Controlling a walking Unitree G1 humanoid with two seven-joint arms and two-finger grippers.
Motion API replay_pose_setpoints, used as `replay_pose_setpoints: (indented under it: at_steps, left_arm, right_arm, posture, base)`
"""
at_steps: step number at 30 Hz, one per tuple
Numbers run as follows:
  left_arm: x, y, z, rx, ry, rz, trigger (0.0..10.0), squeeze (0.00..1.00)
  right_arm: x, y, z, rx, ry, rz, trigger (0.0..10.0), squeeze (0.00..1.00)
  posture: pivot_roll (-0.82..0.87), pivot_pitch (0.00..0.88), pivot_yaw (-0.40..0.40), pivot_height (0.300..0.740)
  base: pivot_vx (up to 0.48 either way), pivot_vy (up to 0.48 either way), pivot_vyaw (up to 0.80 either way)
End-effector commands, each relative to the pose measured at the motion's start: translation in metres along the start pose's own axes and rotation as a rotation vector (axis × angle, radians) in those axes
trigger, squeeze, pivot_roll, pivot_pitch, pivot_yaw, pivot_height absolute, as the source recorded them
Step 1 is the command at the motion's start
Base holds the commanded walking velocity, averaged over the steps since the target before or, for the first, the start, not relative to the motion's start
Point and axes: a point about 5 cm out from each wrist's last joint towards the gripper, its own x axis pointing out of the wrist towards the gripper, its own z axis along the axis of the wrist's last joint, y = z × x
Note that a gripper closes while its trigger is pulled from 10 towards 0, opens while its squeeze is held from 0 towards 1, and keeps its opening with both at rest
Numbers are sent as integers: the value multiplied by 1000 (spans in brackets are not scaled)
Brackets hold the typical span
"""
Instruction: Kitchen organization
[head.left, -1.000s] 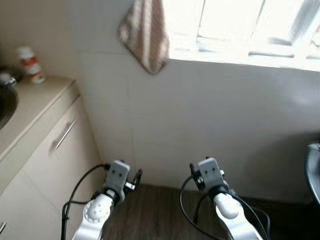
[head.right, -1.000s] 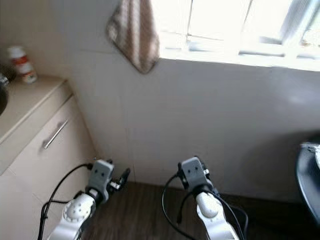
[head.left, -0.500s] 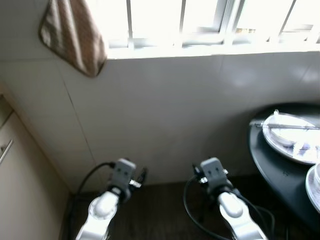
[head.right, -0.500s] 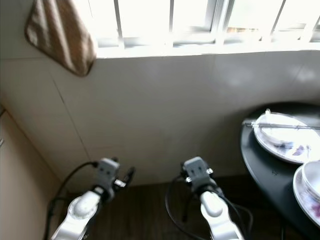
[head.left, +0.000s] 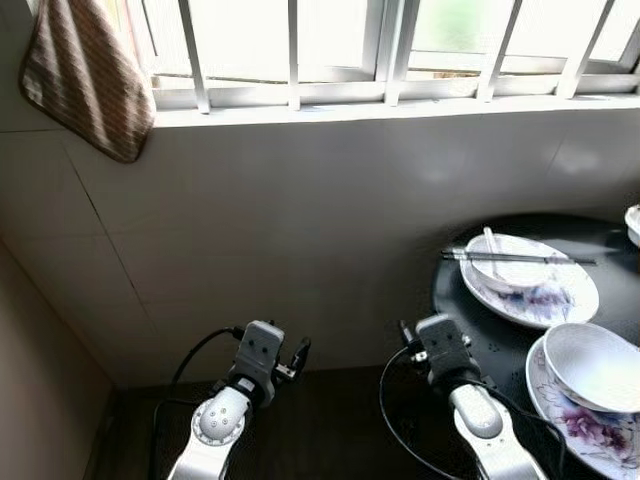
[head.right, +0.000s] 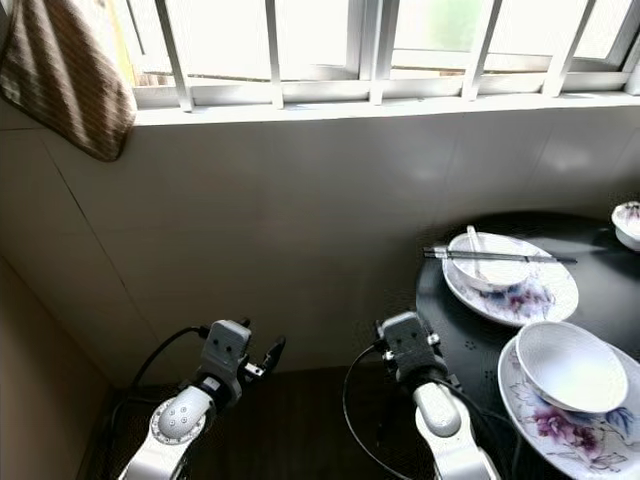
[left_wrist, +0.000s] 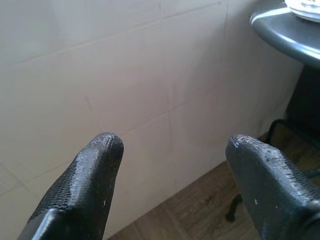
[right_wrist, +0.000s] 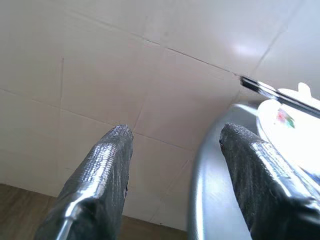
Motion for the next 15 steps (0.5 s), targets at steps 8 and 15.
replay_pose_setpoints:
  at_steps: [8, 15]
  left_arm:
    - [2, -1, 4, -1, -20, -8, 10000, 0]
    - [2, -1, 4, -6, -19, -10, 10000, 0]
  right_arm:
    - [0, 0, 3, -31, -25, 6, 10000, 0]
    - [-1, 0, 6, -27, -57, 14, 10000, 0]
  posture:
    - [-37, 0, 1, 740]
    - [-37, 0, 1, 740]
  base:
    - [0, 0, -289]
    - [0, 0, -686]
